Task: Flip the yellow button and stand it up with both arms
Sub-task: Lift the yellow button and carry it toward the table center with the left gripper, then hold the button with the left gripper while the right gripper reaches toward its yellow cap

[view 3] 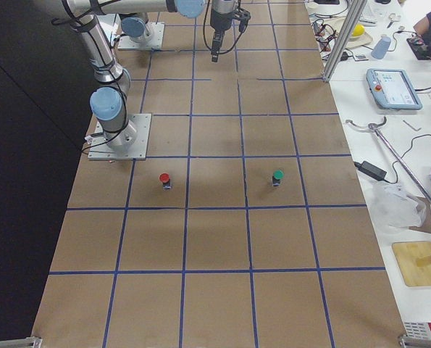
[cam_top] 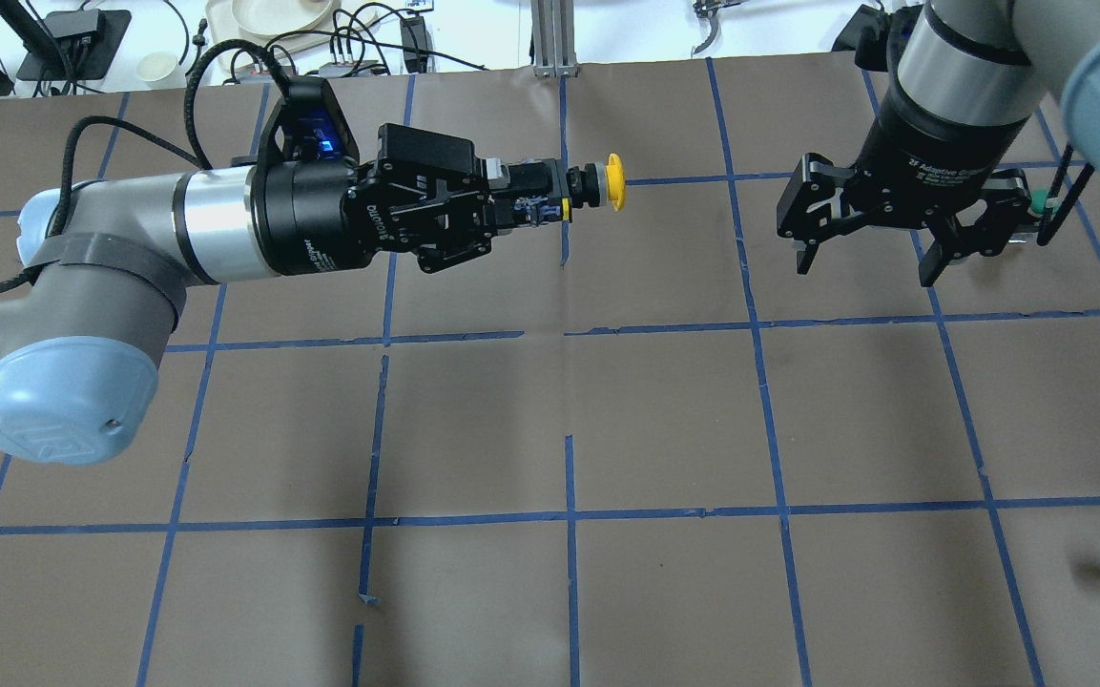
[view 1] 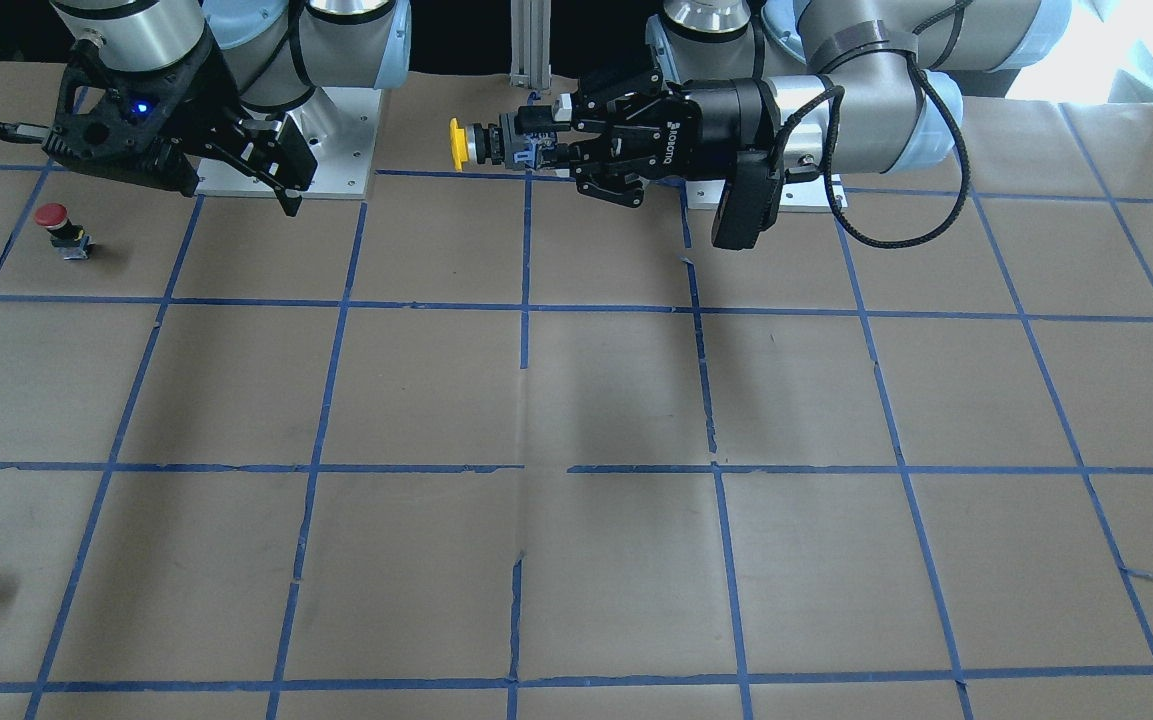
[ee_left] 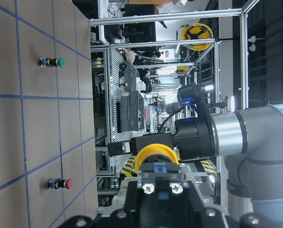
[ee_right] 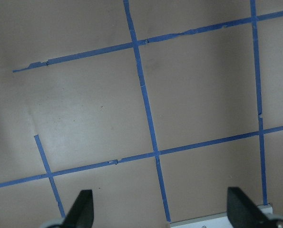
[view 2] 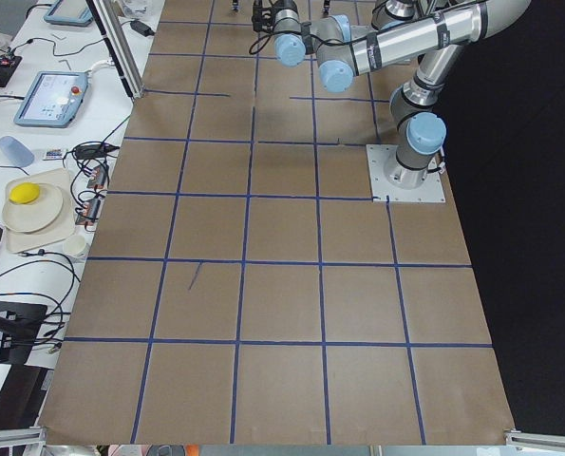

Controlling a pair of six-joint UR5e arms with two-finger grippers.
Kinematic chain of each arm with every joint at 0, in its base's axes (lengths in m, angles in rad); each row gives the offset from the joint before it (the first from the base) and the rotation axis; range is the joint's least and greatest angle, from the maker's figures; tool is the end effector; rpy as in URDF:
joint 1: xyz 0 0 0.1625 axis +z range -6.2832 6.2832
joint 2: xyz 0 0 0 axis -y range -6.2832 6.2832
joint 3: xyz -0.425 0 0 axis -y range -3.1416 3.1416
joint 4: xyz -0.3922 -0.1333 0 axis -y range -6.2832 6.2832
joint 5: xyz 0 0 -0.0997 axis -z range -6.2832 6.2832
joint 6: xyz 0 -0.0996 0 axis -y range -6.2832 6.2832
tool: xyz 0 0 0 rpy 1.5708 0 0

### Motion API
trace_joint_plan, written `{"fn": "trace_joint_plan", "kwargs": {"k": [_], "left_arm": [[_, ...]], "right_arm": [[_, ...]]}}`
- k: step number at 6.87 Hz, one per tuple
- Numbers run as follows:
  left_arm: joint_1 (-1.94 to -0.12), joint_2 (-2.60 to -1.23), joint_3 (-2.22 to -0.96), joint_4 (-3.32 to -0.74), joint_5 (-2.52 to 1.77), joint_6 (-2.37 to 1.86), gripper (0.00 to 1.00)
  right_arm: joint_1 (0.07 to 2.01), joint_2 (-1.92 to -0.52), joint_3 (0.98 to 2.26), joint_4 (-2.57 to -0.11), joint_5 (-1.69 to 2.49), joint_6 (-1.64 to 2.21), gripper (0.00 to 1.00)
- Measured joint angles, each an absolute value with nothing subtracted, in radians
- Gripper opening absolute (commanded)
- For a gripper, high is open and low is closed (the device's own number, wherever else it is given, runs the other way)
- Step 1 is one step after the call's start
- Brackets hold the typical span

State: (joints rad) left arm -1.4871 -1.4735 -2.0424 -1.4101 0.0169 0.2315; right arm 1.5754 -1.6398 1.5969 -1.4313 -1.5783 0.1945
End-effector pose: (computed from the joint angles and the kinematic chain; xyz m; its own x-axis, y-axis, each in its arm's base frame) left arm -0.1969 -0.4388 0.4193 -0.0179 0.0165 0.9997 -0.0797 0.9967 -0.0179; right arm 0.1346 -0.4516 0.4946 -0.9820 0.1871 0.0260 0.1888 0.9776 0.0932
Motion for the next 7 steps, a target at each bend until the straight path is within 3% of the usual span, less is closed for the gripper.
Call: {"fn": "trace_joint_plan", "kwargs": {"k": [4, 7], "left_arm": [[-1.489, -1.474, -2.043, -1.410, 0.006, 0.229, 0.18], [-1.489, -1.474, -2.043, -1.410, 0.010, 0.231, 0.18]], "right_arm": [[1.574, -1.639, 1.592, -1.420, -1.544, 0.190, 1.00], [1.558, -1.623, 1.576, -1.429, -1.239, 0.335, 1.00]]}}
